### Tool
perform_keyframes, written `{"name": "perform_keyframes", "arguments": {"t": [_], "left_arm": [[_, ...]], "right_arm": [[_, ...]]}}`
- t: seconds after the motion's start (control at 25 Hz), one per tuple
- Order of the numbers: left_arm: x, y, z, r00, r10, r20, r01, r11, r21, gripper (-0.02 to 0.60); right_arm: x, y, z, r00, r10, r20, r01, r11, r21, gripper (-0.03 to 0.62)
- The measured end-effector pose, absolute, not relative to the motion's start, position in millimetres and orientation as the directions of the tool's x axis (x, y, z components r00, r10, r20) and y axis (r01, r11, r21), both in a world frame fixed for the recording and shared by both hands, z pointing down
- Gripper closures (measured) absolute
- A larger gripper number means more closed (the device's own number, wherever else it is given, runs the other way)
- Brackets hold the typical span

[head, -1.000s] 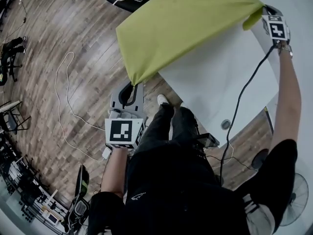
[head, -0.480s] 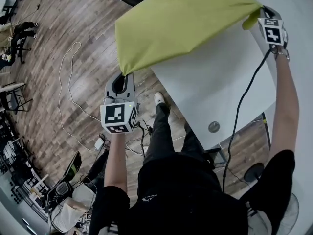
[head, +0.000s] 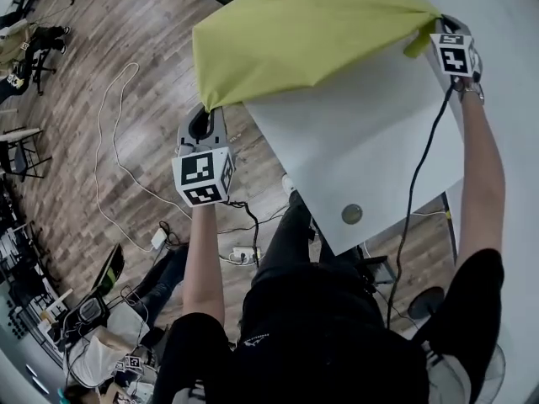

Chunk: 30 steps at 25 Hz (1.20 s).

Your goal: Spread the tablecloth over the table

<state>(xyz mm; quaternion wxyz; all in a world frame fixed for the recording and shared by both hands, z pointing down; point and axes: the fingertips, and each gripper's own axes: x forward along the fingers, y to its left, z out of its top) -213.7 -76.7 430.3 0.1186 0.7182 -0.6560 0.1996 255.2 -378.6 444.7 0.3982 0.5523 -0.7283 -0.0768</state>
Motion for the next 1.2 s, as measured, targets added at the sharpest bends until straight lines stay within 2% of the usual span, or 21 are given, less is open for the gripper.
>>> {"name": "perform_keyframes", "arguments": {"t": [0.32,0.56,0.76,1.2], "left_arm": [[-205.7,-74.3,426.2,-0.018,-0.896,0.444,-0.986,-0.056,-0.154,0.574],[-181.1,-69.7,421.4,-0.163,-0.878,0.45,-0.962,0.041,-0.268,0.574],[-167.6,-77.2,426.3,-0.254,-0.846,0.468,-0.929,0.08,-0.361,0.574],[-152.5,-45.0,442.0,-0.352,-0.773,0.527,-0.906,0.141,-0.398,0.574]], "right_arm": [[261.0,-384.6,444.5,-0.119,-0.864,0.489,-0.733,0.409,0.543,0.585],[262.5,-380.5,448.2,-0.221,-0.837,0.501,-0.626,0.515,0.585,0.585],[259.2,-381.7,449.3,-0.277,-0.821,0.499,-0.593,0.555,0.583,0.585],[275.1,-375.5,452.5,-0.315,-0.783,0.537,-0.549,0.611,0.57,0.585]]}}
